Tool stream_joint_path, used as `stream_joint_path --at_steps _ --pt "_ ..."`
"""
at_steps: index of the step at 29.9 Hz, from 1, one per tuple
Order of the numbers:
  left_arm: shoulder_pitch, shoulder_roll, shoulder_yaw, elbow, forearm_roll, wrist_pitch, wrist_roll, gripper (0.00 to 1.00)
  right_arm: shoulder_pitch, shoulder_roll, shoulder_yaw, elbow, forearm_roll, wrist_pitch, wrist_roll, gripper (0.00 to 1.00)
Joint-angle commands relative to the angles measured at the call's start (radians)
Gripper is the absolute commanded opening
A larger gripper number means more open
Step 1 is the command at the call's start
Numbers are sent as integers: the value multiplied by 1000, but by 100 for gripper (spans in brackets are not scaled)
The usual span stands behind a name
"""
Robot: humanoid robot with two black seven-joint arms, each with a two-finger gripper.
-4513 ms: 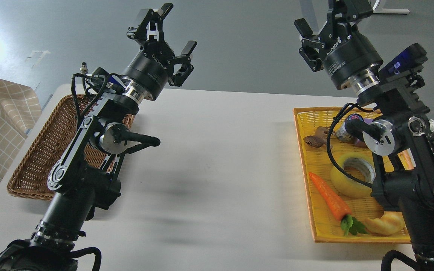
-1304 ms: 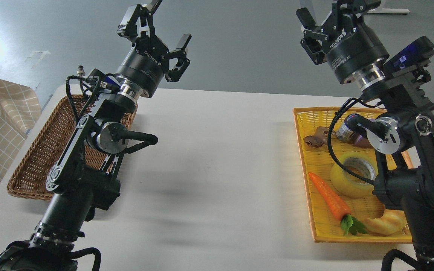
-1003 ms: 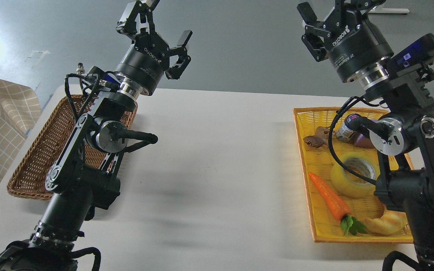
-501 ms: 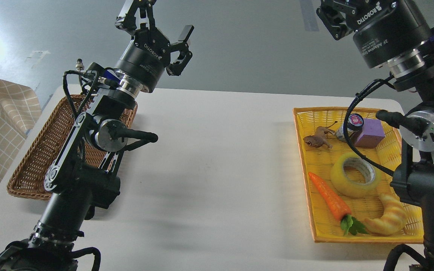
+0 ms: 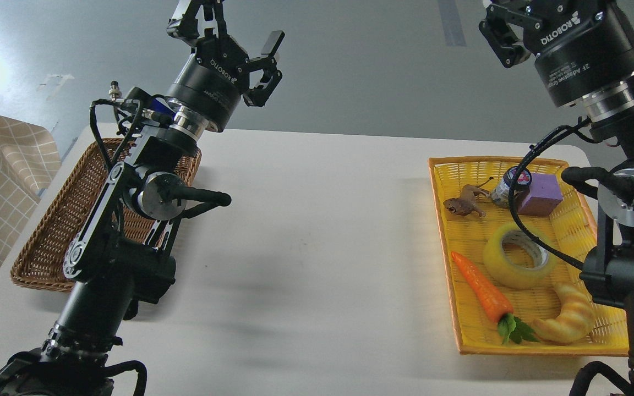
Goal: Place and transfer tape with both arms
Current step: 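Raise the right arm up and away from the yellow tray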
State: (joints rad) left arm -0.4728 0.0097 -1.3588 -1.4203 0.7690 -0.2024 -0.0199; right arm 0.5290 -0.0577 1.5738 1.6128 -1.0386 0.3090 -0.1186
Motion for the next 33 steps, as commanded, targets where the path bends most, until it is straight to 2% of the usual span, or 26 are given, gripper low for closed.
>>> stream_joint_path --at_steps 1,2,6,9,11,12,15,16,20,23,26,27,28,29,30,33 --pt "2 -2 3 1 -2 1 0 98 22 -112 -12 -10 -119 -13 -6 100" --pt "2 -8 4 1 -2 3 -2 98 25 -160 -36 -10 -176 -19 -10 100" --pt "6 -10 9 3 3 6 0 98 37 -220 -83 -1 -362 -31 -13 99" --pt "6 -10 9 1 4 6 0 98 25 -302 -89 15 -454 -28 0 99" --pt "6 -10 7 1 4 4 -2 98 16 -376 -89 38 -449 -13 39 100" --pt "6 -10 7 3 4 4 -2 98 6 -425 -90 45 -448 -10 89 100" --pt "8 -8 1 3 4 4 -2 98 -1 -465 -80 50 -445 -8 183 100" --pt "9 -8 1 3 4 3 -2 98 -9 -473 -78 48 -446 -7 200 100" --pt "11 -7 0 1 4 3 -2 98 -73 -536 -80 53 -446 -1 215 100" --pt "16 -7 0 1 4 3 -2 98 -127 -675 -89 59 -446 91 205 100" --pt "19 -8 -3 1 4 3 -2 98 -158 -790 -89 42 -448 180 226 100" --pt "23 -10 -3 1 6 4 -2 98 -161 -886 -90 21 -446 180 250 100" --pt "25 -10 -3 1 6 3 -3 98 -164 -930 -93 4 -446 180 273 100" --pt "26 -10 -3 1 6 4 -3 98 -170 -985 -97 -49 -446 180 336 100" --pt "26 -10 -3 1 6 3 -3 98 -173 -984 -100 -106 -443 180 370 100" --pt "26 -10 -3 1 4 3 -3 98 -187 -958 -109 -133 -440 180 341 100"
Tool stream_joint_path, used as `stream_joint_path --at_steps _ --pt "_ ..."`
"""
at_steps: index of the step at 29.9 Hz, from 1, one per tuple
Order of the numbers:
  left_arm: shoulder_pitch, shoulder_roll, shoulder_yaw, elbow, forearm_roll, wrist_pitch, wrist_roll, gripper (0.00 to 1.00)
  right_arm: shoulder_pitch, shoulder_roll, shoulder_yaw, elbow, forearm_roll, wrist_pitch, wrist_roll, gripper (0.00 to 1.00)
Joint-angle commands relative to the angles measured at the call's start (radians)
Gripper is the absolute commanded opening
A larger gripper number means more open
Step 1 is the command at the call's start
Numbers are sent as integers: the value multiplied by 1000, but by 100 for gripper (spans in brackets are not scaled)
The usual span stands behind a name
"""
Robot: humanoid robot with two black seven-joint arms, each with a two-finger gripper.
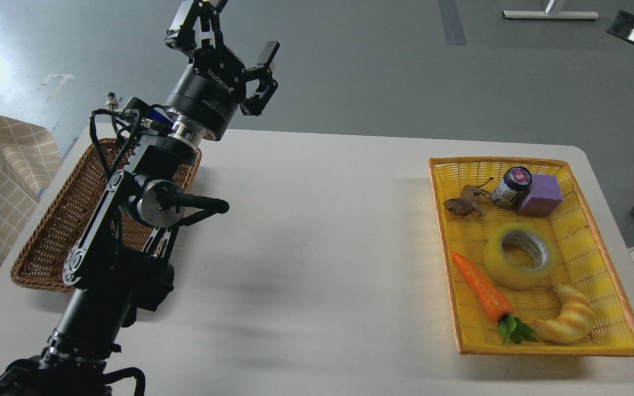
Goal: Place and transfer tape with both arms
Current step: 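Raise the right arm up and away from the yellow tray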
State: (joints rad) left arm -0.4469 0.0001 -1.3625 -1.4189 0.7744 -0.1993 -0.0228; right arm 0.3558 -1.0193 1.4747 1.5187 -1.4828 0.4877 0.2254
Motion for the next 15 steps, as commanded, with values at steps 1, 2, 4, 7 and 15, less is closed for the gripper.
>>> stream_joint_path --at_steps 1,2,4,7,15 --pt "1 0 0 1 -1 0 0 98 -27 4 -14 -35 2 1 -11 100" --pt "1 0 0 2 -1 0 0 98 -67 -2 -23 -28 2 1 -21 100" --pt "1 0 0 2 -1 0 0 98 -132 -7 -33 -12 -1 1 -43 100" --pt "2 0 0 2 -1 0 0 98 -184 -7 -40 -3 -4 1 -70 100" --pt "19 0 0 2 0 1 1 98 -267 7 -96 61 -79 1 -158 98"
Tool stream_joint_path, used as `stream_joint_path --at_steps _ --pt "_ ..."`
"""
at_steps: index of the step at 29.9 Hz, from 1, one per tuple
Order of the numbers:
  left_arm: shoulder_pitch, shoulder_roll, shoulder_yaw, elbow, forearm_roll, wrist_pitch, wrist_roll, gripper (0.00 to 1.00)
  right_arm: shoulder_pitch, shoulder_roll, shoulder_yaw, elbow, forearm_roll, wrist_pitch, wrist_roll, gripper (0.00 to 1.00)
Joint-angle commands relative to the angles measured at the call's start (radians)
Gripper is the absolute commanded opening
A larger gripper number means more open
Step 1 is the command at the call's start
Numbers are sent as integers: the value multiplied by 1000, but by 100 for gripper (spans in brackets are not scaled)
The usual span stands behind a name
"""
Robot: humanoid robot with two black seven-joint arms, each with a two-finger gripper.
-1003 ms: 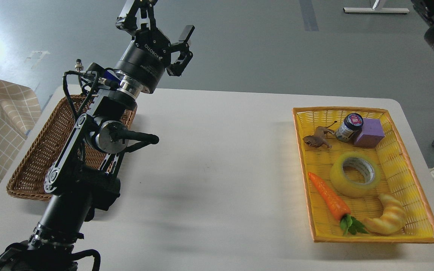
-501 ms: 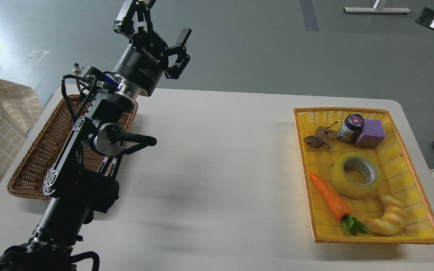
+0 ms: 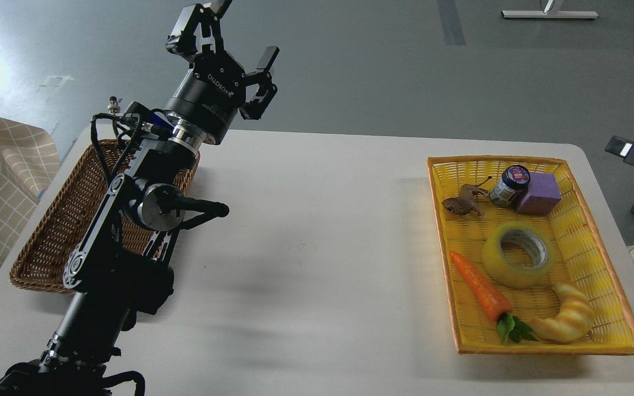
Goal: Place and transfer tape with both arms
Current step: 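Raise the right arm up and away from the yellow tray, then reach the right gripper into the tray and grasp the tape roll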
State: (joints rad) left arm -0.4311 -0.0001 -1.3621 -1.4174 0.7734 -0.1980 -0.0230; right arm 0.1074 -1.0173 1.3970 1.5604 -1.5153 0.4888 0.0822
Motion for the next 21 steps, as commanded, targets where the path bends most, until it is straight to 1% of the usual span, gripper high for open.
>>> stream_joint_path --at_steps 1,4,7,10,17,21 --pt "5 0 0 0 1 0 0 98 -24 12 -21 20 -83 0 -15 98" --pt "5 0 0 0 1 0 2 98 -31 57 -38 17 -184 0 -16 98" --pt "5 0 -2 0 3 0 0 98 -31 149 -67 7 -360 0 -13 98" --pt "14 0 -3 0 1 0 0 98 -37 222 -76 4 -475 0 -13 98" --pt "20 0 -5 0 1 0 0 98 -37 295 -79 -8 -582 0 -16 97" --pt "20 0 -23 0 0 0 2 98 -37 324 -78 -57 -591 0 -16 97"
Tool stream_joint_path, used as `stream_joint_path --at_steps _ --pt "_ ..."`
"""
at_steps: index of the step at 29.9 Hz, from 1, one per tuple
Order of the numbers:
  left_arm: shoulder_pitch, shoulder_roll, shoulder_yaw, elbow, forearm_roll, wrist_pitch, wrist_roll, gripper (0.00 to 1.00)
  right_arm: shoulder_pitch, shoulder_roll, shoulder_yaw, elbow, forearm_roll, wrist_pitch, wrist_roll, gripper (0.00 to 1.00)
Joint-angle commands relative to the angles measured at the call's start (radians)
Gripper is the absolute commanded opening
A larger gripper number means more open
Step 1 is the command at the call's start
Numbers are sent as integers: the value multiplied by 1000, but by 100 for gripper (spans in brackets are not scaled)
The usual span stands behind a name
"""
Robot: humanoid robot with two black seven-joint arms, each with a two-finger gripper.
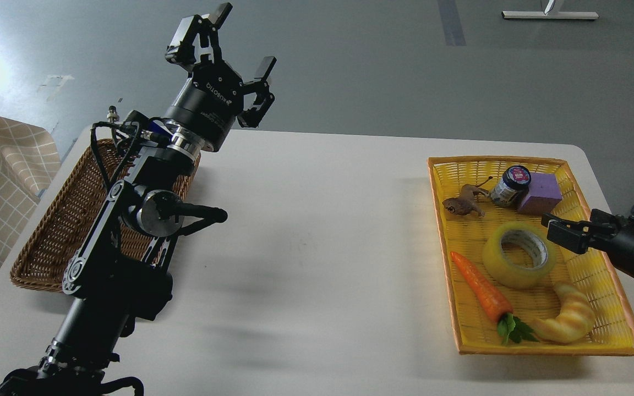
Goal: Place and transfer tape with both arms
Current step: 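Reach the right gripper into the tray and grasp the tape roll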
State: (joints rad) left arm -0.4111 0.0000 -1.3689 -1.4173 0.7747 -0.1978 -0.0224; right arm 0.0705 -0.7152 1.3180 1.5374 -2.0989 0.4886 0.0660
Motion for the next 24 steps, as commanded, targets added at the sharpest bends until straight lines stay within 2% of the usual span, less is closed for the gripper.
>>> stream_joint_path --at_steps 1,8,24 --pt "0 0 -21 0 -2 0 1 98 -1 29 1 -46 -7 0 -2 96" --pt "6 0 -21 0 -3 0 1 98 -12 42 1 -69 -7 0 -41 95" --pt "17 0 -22 -2 -2 -2 -1 98 -49 105 0 -79 -6 0 -51 91"
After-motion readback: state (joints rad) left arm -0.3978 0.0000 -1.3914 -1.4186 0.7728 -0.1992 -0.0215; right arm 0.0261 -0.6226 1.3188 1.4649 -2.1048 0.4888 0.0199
